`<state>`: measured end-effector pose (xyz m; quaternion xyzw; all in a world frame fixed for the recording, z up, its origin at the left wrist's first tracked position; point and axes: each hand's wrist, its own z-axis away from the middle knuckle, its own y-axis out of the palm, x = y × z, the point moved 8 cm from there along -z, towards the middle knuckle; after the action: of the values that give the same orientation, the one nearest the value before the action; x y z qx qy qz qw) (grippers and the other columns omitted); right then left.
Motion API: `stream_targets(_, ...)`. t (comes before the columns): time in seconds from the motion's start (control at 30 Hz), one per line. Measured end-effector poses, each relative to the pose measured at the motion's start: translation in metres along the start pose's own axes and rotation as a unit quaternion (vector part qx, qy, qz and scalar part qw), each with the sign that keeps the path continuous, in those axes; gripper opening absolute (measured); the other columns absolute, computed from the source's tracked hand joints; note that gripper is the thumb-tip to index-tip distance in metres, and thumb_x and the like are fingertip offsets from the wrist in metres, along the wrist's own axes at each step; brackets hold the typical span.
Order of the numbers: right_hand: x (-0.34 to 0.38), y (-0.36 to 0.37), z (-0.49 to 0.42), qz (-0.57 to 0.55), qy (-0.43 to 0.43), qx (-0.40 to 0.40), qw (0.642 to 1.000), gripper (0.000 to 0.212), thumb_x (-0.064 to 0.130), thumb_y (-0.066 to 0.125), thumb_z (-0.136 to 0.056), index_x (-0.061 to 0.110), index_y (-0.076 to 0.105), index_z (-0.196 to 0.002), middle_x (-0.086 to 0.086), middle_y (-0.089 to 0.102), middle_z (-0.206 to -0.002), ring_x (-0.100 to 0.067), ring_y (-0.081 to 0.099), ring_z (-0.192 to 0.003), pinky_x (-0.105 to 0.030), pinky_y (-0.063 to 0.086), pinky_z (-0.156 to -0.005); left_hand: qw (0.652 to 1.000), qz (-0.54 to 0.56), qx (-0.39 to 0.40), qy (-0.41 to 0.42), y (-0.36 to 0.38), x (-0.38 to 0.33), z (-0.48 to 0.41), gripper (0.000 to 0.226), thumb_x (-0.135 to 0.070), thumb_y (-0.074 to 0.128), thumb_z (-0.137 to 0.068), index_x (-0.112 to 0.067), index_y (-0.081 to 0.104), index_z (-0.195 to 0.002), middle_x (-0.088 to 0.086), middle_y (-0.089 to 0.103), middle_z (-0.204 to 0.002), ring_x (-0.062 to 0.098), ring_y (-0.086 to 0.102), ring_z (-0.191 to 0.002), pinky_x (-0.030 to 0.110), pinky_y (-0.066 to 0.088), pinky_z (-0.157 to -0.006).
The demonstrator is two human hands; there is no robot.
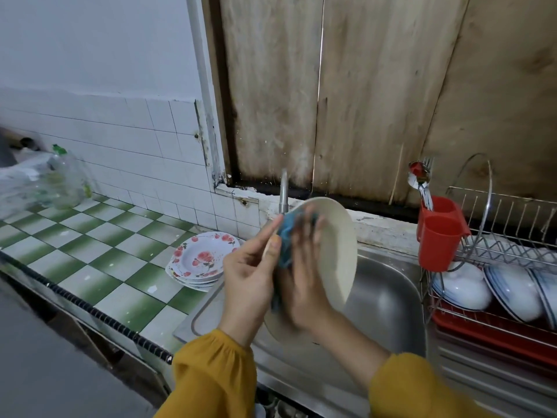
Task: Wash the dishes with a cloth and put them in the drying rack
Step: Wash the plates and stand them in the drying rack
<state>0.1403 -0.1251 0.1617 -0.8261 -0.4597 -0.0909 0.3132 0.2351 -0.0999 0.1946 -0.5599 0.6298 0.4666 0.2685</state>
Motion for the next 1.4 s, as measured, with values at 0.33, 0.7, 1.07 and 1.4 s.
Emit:
stream_targets(0.33,-0.068,-0.036,-0.008,0.172,0.139,-0.049,0.974,0.072,0.041,0.031,-0.095,0.04,-0.013,-0.152,0.01,-0.03,-0.158,-0.027,-0.03,-0.144,-0.048,-0.004,-0.121,0.999,0.022,-0.03,-0.02,-0.021,-0.001,-0.008,0.027,-0.024,0.061,-0.081,-0.033,0.075,-0.101,-0.004,0.075,-0.099,0.008,0.069,-0.09,0.02,0.055,-0.074)
stream_targets(0.7,-0.043,0.005,0.027,0.208,-0.013,0.074,0.975,0.07,0.044,0.032,-0.097,0.035,-0.008,-0.154,0.009,-0.015,-0.162,-0.026,-0.016,-0.149,-0.055,0.001,-0.118,0.997,0.038,-0.07,-0.021,-0.039,-0.001,-0.015,0.029,-0.012,0.055,-0.091,-0.021,0.07,-0.114,-0.014,0.074,-0.099,0.005,0.068,-0.093,0.023,0.055,-0.085)
stream_targets(1.07,-0.005,0.019,0.028,0.038,-0.145,0.166,0.975,0.041,0.029,0.057,-0.088,0.02,0.059,-0.127,0.009,0.031,-0.155,-0.025,0.005,-0.151,-0.055,0.014,-0.119,0.99,0.033,-0.137,-0.018,-0.067,0.003,-0.016,0.019,-0.029,0.067,-0.086,-0.034,0.076,-0.102,-0.012,0.072,-0.111,0.016,0.06,-0.12,0.046,0.029,-0.117)
stream_targets(1.4,-0.01,0.015,-0.002,-0.031,0.064,0.01,0.997,0.063,0.044,0.032,-0.102,0.038,-0.004,-0.154,0.018,-0.016,-0.161,-0.025,-0.022,-0.148,-0.032,-0.013,-0.12,0.998,0.011,-0.049,-0.031,-0.017,0.019,0.006,0.038,-0.018,0.057,-0.084,-0.017,0.061,-0.122,-0.016,0.073,-0.101,0.003,0.065,-0.105,0.014,0.051,-0.084)
